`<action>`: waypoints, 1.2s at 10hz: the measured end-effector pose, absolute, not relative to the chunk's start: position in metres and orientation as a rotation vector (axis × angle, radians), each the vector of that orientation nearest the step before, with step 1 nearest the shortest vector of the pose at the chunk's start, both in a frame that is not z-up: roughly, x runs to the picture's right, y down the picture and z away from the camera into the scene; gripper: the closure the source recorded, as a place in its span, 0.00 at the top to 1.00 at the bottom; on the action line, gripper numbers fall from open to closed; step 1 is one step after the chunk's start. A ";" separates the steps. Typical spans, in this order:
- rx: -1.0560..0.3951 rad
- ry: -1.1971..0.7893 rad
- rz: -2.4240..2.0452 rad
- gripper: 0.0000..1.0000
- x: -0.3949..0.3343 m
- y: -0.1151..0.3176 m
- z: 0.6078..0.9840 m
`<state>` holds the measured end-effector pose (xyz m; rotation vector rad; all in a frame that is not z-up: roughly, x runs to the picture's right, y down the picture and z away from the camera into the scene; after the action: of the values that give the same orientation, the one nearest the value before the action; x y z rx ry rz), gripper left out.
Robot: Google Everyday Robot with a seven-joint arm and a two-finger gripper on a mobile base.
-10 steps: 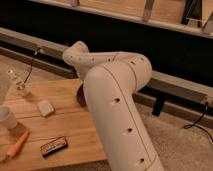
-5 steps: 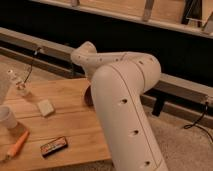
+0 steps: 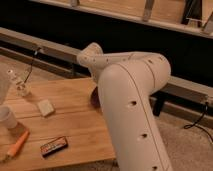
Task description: Drag the ceramic bowl in a circle
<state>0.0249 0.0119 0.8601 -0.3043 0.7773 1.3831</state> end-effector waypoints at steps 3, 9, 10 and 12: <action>-0.302 0.803 1.381 0.00 0.036 0.028 0.852; -0.297 0.808 1.328 0.00 0.044 0.058 0.822; -0.297 0.774 1.322 0.00 0.036 0.061 0.811; -0.297 0.709 1.294 0.00 0.023 0.071 0.784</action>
<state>0.0234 0.0715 0.7841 -0.2974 0.7095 1.2940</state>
